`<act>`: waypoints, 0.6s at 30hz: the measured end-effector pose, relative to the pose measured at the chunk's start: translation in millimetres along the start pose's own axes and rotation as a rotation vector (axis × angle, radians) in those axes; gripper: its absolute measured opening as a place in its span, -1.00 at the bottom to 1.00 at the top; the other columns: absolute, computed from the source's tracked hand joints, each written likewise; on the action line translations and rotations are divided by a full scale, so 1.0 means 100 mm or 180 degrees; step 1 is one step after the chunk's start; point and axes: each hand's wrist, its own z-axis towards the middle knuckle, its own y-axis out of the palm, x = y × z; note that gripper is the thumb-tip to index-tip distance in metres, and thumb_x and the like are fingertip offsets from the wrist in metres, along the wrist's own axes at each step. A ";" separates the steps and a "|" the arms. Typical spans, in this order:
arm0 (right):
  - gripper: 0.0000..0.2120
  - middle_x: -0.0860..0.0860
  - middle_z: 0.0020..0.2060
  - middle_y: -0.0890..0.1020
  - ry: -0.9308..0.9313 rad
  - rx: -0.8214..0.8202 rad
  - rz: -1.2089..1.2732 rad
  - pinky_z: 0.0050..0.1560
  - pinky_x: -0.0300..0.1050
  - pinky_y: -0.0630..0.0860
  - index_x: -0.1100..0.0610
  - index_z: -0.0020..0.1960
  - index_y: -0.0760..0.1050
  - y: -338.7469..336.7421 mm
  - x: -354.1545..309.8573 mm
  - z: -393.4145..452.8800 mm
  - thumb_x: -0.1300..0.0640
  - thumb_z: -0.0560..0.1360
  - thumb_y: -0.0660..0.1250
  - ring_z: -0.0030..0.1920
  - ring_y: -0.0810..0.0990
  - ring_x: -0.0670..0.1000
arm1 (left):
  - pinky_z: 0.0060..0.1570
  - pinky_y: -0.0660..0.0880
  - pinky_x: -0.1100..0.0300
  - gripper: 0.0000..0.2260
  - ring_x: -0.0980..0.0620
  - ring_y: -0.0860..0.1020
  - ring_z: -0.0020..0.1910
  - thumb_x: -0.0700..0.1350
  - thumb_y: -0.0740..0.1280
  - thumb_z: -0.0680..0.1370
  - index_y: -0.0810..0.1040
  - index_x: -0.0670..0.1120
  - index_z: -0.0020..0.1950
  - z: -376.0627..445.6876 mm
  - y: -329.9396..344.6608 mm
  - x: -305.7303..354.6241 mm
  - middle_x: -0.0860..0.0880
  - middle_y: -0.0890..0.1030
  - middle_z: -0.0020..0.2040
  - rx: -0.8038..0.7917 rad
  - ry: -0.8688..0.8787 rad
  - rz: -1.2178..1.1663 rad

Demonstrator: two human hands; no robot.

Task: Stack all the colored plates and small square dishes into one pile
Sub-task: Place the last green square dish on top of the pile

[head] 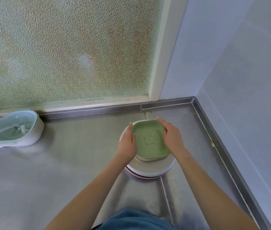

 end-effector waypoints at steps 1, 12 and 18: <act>-0.50 0.15 0.14 0.58 -0.0025 -0.0024 0.0018 0.11 -0.15 0.41 -0.04 0.40 0.37 0.00 0.02 0.01 0.35 0.57 0.03 0.11 0.53 0.10 | 0.42 0.26 0.00 -0.54 -0.12 0.34 0.40 -0.18 0.03 0.63 0.07 -0.05 0.54 -0.02 0.01 -0.01 -0.13 0.37 0.43 0.0000 0.0029 0.0002; -0.62 -0.10 0.41 0.38 0.0400 -0.0330 0.1113 0.38 -0.24 0.19 -0.05 0.44 0.29 -0.06 0.05 -0.01 0.08 0.64 0.05 0.42 0.32 -0.08 | 0.51 0.09 0.06 -0.59 0.03 0.19 0.50 -0.09 0.02 0.66 0.14 0.01 0.52 -0.07 -0.02 -0.09 -0.01 0.26 0.51 0.0038 0.0185 -0.0467; -0.38 -0.05 0.51 0.18 0.1631 -0.0043 0.2054 0.53 0.02 0.01 -0.04 0.52 0.10 -0.02 0.46 -0.22 -0.28 0.53 -0.04 0.49 0.15 -0.08 | 0.50 0.06 0.04 -0.55 -0.05 0.13 0.53 -0.13 0.04 0.65 0.07 0.03 0.54 -0.15 -0.03 -0.37 -0.08 0.18 0.53 0.0222 -0.0660 -0.0451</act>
